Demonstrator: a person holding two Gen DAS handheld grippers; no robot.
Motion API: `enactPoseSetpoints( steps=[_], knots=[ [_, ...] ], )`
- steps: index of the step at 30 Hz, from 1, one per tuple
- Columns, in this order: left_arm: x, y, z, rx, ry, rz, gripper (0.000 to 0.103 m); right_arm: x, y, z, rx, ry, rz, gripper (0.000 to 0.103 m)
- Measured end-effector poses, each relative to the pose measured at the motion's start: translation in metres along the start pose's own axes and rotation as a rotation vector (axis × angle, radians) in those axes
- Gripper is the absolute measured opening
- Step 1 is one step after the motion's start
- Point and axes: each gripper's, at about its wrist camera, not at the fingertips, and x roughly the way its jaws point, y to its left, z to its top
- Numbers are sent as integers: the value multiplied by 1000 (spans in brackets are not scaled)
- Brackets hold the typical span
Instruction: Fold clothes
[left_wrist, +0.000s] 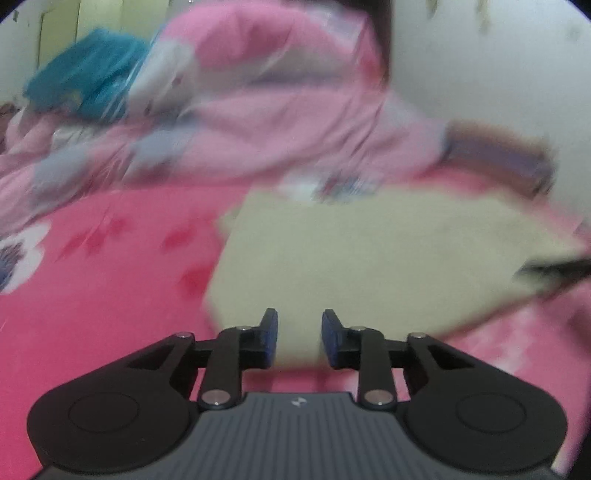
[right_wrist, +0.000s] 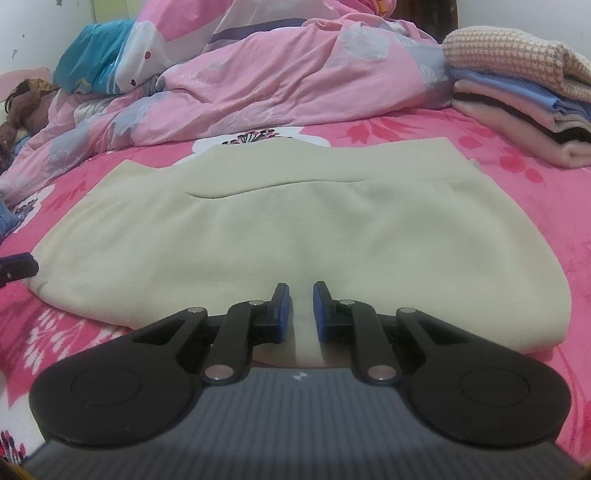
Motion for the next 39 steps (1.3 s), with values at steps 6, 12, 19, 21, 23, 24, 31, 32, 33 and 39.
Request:
enactPoseSetpoints(
  steps=[6,12,19,21,23,24,31,32,33,39],
  knots=[
    [3,6,3,21,41,26,30,0,1,0,-5,0,-4,12],
    [-33,-2,24,52,-72,79,36,1,1,0,-1,-1,-2,13],
    [2,-60,45,189,-98,-94,36,0,1,-1,0,-2,0,13],
    [16,-73,42,224,-82,-122,36,0,3,-1,-7,-3,-4,13],
    [30,-87,39,258,-67,-150,36,0,2,-1,-4,-4,-2,13],
    [38,-93,37,276,-59,-164,37,0,2,-1,-3,-4,0,13],
    [72,-120,35,322,-4,-245,38,0,9,5,-49,18,-26,14],
    [74,-119,35,311,-2,-253,38,-1,12,10,-55,29,-33,14],
    [74,-119,34,309,-6,-254,38,-2,14,15,-61,40,-40,15],
    [66,-119,31,319,-21,-228,38,-5,36,46,-77,-68,4,18]
  ],
)
